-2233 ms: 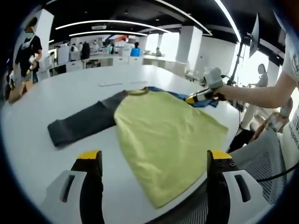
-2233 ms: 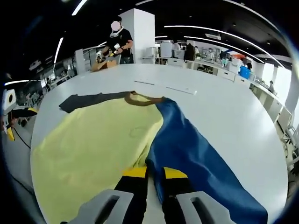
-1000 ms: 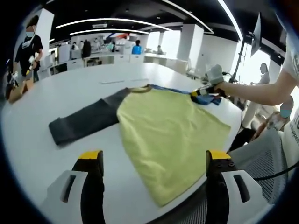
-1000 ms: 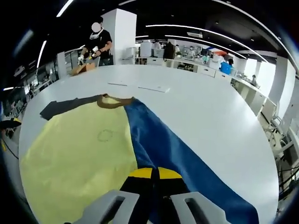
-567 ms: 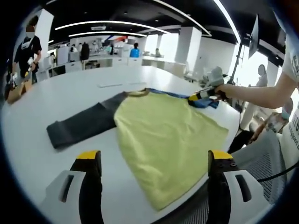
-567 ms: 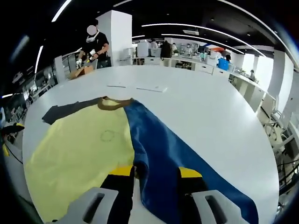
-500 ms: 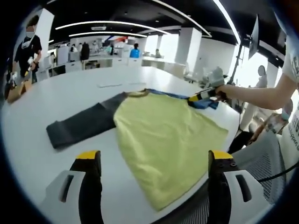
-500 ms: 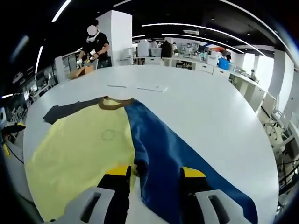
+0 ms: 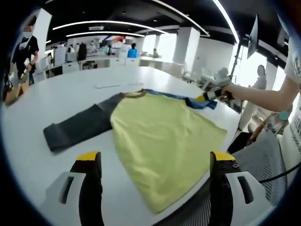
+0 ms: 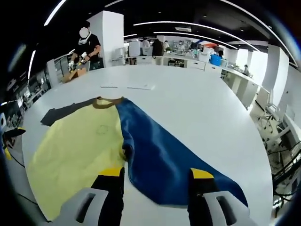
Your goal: Fold the garment on the visible template until the final outline fits inside the template.
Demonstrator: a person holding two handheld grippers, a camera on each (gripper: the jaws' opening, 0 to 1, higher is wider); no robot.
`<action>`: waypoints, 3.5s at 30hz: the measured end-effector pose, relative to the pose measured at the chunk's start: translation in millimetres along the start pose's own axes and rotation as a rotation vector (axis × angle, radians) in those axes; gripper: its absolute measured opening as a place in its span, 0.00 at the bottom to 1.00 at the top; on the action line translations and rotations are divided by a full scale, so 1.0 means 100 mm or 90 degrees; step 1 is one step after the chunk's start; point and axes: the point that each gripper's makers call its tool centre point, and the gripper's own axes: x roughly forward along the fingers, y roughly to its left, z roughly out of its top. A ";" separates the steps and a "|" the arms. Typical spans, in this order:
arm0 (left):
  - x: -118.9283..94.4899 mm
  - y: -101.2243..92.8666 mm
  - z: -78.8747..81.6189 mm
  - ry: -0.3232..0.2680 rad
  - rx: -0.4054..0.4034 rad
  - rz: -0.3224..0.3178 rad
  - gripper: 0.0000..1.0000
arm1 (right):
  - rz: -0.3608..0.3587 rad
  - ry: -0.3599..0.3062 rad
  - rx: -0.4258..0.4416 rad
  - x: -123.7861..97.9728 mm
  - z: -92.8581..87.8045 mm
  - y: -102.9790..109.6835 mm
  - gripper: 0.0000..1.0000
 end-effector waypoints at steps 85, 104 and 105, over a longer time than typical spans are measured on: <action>0.01 -0.03 -0.03 0.014 0.029 0.017 0.92 | -0.259 -0.012 0.221 -0.59 -0.72 -1.34 0.00; 0.03 -0.05 -0.06 0.031 0.042 0.009 0.95 | -0.250 0.031 0.149 -0.55 -0.59 -1.60 0.00; 0.03 -0.06 -0.06 0.032 0.043 0.008 0.95 | -0.250 0.036 0.145 -0.54 -0.58 -1.61 0.00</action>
